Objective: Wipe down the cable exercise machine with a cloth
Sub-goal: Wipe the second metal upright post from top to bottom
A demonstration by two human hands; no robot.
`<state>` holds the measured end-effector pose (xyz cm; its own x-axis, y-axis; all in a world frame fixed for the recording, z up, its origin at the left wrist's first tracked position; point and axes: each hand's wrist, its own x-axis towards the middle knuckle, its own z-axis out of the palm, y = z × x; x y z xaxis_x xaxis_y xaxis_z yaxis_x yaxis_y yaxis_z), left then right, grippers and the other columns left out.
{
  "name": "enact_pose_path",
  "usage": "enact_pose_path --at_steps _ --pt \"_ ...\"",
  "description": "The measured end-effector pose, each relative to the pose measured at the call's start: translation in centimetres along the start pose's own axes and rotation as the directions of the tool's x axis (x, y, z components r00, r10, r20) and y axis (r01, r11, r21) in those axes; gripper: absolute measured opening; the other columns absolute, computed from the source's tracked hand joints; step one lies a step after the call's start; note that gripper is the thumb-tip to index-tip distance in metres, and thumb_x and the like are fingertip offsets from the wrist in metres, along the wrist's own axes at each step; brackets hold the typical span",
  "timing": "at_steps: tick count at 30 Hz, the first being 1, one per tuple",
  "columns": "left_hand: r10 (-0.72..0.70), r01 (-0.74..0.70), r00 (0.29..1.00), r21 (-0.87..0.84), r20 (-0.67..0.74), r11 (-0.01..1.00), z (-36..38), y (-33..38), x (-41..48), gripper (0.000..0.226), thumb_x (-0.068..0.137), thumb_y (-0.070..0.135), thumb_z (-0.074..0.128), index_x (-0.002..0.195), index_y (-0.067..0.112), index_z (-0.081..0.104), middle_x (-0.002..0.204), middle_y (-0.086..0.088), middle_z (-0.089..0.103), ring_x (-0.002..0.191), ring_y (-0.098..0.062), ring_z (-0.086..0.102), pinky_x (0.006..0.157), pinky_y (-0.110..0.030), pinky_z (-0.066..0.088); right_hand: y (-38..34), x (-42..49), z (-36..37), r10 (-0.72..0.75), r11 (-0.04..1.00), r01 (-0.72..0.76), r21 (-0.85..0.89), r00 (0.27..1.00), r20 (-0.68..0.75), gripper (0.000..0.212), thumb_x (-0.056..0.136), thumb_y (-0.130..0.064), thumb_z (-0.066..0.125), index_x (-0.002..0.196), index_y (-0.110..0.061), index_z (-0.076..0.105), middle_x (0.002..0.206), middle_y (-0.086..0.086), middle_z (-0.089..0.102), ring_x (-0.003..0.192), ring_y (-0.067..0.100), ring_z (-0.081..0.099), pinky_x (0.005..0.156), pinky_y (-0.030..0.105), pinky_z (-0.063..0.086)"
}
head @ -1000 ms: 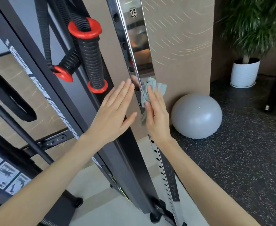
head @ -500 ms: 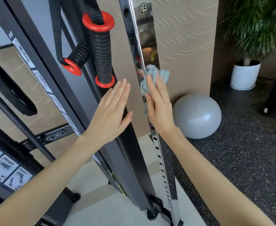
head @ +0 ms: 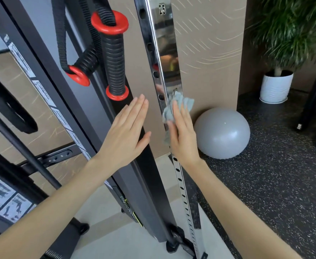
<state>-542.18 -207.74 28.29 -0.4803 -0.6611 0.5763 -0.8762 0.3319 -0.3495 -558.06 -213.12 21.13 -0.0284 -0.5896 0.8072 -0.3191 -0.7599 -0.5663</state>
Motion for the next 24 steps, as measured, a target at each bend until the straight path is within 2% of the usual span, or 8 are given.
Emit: enact_pose_path --at_steps 3,7,10,14,17,22,24 --pt "0.017 -0.017 1.000 -0.002 0.005 1.000 0.1 0.4 0.5 0.069 0.096 0.037 0.037 0.152 0.002 0.015 0.160 -0.014 0.013 0.149 -0.023 0.008 0.121 -0.037 0.008 -1.6 4.0 -0.9 0.043 0.998 -0.042 0.045 0.999 -0.020 0.047 0.104 -0.016 0.035 0.149 -0.010 0.024 0.157 0.013 0.023 0.147 0.024 0.012 0.119 0.026 0.009" --pt "0.041 -0.041 0.999 0.008 -0.019 0.999 0.4 1.0 1.0 0.068 0.097 0.036 0.037 0.152 0.002 0.014 0.160 -0.015 0.013 0.148 -0.023 0.008 0.121 -0.041 0.011 -1.9 7.0 -1.4 0.016 0.998 -0.013 0.065 0.999 -0.048 0.047 0.105 -0.016 0.031 0.150 -0.006 0.023 0.157 0.015 0.020 0.148 0.026 0.009 0.120 0.031 0.009" --pt "0.054 -0.054 0.999 0.028 -0.001 0.998 1.0 1.5 0.9 0.068 0.097 0.035 0.037 0.152 0.002 0.012 0.160 -0.013 0.008 0.149 -0.022 0.006 0.121 -0.040 0.008 -0.2 3.2 -0.5 0.062 0.994 -0.057 0.095 0.997 -0.050 0.047 0.105 -0.012 0.031 0.150 -0.004 0.020 0.158 0.016 0.015 0.148 0.026 0.007 0.121 0.032 0.007" --pt "0.124 -0.126 0.992 0.078 0.024 0.989 1.8 2.8 0.2 0.069 0.096 0.032 0.040 0.152 0.004 0.011 0.159 -0.010 0.006 0.148 -0.022 0.007 0.121 -0.041 0.007 2.8 -4.8 1.5 0.239 0.965 -0.232 0.124 0.970 -0.044 0.048 0.104 -0.013 0.030 0.150 -0.010 0.017 0.159 0.012 0.010 0.148 0.021 0.004 0.121 0.034 0.006" --pt "0.199 -0.207 0.977 0.137 0.074 0.969 2.7 3.5 -0.4 0.068 0.095 0.028 0.041 0.152 0.005 0.014 0.159 -0.010 0.008 0.148 -0.022 0.007 0.121 -0.044 0.010 3.6 -7.2 1.9 0.325 0.939 -0.318 0.133 0.945 -0.035 0.048 0.103 -0.016 0.030 0.148 -0.020 0.013 0.158 0.005 0.013 0.147 0.015 0.007 0.119 0.025 0.004" --pt "0.249 -0.272 0.960 0.216 0.129 0.938 3.7 3.9 -1.2 0.067 0.093 0.021 0.040 0.152 0.003 0.017 0.159 -0.015 0.016 0.148 -0.026 0.011 0.120 -0.048 0.013 2.4 -5.9 1.4 0.382 0.907 -0.364 0.214 0.923 -0.049 0.047 0.102 -0.014 0.031 0.148 -0.005 0.026 0.156 0.015 0.023 0.146 0.021 0.014 0.119 0.037 0.013" --pt "0.264 -0.284 0.958 0.222 0.115 0.933 3.7 3.8 -1.2 0.067 0.091 0.014 0.042 0.152 0.002 0.017 0.159 -0.015 0.016 0.148 -0.027 0.011 0.120 -0.049 0.012 1.4 -4.0 0.9 0.362 0.911 -0.339 0.233 0.930 -0.060 0.046 0.102 -0.011 0.034 0.147 -0.003 0.028 0.155 0.016 0.026 0.145 0.018 0.015 0.119 0.035 0.014"
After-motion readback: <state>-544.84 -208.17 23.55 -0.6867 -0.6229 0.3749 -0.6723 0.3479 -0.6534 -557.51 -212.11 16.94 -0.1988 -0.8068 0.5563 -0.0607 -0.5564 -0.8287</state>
